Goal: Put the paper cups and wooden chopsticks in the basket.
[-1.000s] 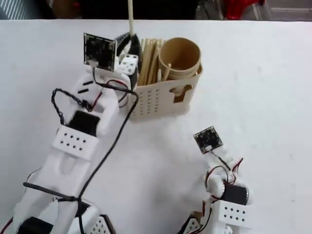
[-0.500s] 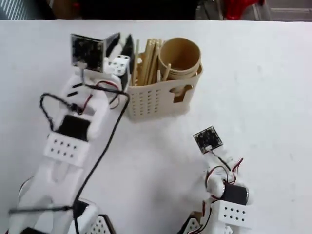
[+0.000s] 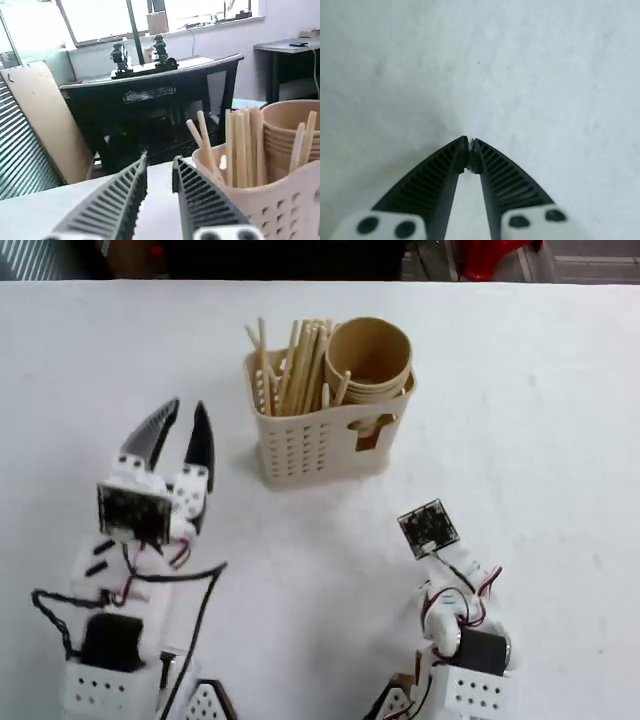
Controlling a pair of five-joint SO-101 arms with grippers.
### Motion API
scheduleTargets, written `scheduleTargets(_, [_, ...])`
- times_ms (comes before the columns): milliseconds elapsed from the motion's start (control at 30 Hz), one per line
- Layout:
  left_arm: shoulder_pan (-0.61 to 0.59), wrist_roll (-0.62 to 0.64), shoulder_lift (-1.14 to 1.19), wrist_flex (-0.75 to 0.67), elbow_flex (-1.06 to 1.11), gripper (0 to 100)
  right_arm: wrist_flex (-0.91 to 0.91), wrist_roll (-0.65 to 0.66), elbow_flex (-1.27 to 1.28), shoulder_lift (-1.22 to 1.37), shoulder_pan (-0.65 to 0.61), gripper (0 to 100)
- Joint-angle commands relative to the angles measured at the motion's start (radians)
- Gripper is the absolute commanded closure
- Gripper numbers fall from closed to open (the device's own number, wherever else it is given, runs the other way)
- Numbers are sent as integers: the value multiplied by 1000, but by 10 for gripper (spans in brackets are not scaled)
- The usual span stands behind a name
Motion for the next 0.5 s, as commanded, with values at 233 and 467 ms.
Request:
scheduleTargets(233, [-162,-17,-179,71,325,895,-16,-9,28,-18,15,981])
scheduleTargets(467, [-243,-20,-154,439,325,895,-15,0,28,-18,15,981])
